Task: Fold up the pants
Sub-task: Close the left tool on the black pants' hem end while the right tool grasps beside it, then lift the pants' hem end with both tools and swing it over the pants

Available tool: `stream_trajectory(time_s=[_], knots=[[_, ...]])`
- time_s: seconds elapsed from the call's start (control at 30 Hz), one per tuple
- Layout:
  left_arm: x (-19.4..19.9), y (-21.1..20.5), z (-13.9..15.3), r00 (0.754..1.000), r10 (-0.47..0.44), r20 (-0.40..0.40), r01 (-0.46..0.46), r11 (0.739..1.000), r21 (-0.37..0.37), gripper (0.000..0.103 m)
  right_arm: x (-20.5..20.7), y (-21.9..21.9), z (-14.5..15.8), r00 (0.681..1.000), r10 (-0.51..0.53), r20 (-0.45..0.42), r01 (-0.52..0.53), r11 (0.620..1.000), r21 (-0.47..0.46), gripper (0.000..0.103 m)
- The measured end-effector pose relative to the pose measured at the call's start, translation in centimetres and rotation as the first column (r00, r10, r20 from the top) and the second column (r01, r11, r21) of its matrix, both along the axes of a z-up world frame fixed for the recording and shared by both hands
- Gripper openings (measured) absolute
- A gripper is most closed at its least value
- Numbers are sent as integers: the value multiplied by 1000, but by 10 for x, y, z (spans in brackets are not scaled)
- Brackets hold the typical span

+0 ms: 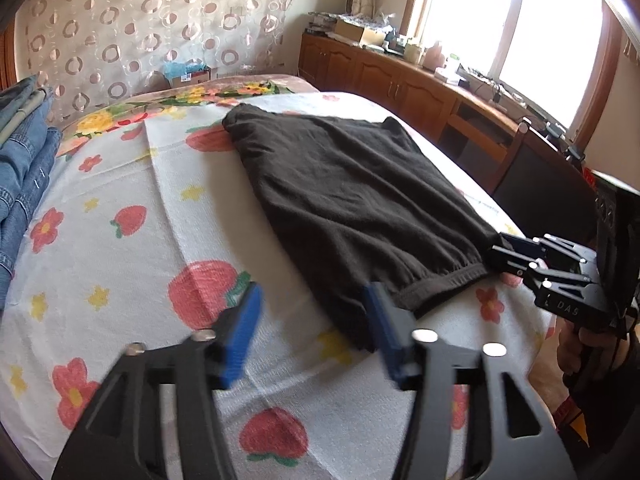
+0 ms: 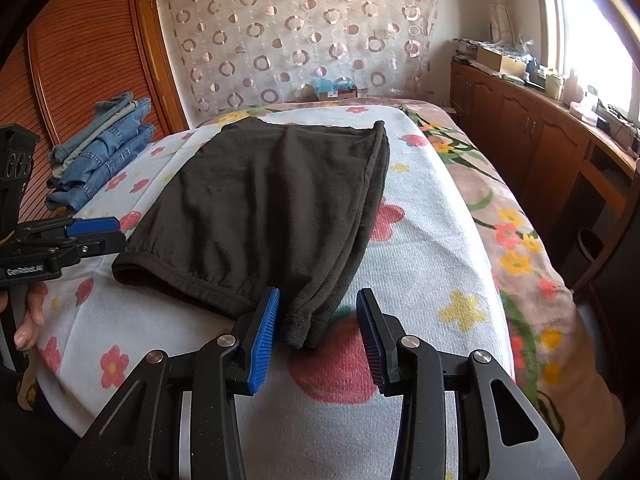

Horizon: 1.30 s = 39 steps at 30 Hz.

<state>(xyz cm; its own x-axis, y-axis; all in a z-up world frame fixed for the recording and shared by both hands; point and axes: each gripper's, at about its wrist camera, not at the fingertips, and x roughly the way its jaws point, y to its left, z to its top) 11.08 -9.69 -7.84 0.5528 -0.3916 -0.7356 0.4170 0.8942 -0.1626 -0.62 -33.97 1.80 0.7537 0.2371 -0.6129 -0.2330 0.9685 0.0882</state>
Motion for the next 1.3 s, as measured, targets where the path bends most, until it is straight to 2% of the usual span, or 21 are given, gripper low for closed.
stream_trajectory(time_s=[0.03,0.1,0.27,0.33,0.4,0.5,0.7,0.93,0.97,1.03,1.1,1.2,1.3], knots=[[0,1,2,1000,1,4,-1,1000,-13,79,0,0,0,1000,0,1,0,1000,1,41],[0,2,4,1000,3,9,-3,1000,-23,79,0,0,0,1000,-1,3,1,1000,1,41],[2,-9,2,999,8,34,-8,1000,12,79,0,0,0,1000,-4,-1,4,1000,4,41],[4,-15,-3,1000,-8,25,8,1000,28,76,0,0,0,1000,3,-5,-3,1000,7,37],[7,-20,-9,1000,-16,4,16,998,56,71,1,3,2,1000,25,-17,-25,1000,11,28],[8,-20,-17,1000,-17,-19,18,998,65,70,2,5,3,999,31,-23,-31,999,10,23],[5,-21,-17,1000,-18,-9,19,997,68,69,5,4,2,998,40,-40,-38,998,46,18],[-1,-24,-14,998,-57,-14,57,998,19,39,4,9,0,999,36,-30,-35,999,37,18],[-2,-24,-14,998,-61,-16,61,998,10,37,4,10,-1,999,37,-28,-36,999,37,17],[-3,-26,-14,998,-66,-11,66,998,8,24,3,11,-1,999,43,-26,-42,998,44,13],[-3,-26,-13,998,-63,0,63,998,16,15,3,13,-1,999,48,-23,-47,998,35,11],[-5,-27,-9,998,-55,19,54,998,30,8,4,14,-1,998,54,-20,-53,998,40,10],[-10,-26,-3,998,-56,37,55,998,26,7,4,13,-1,998,58,-24,-56,997,50,9]])
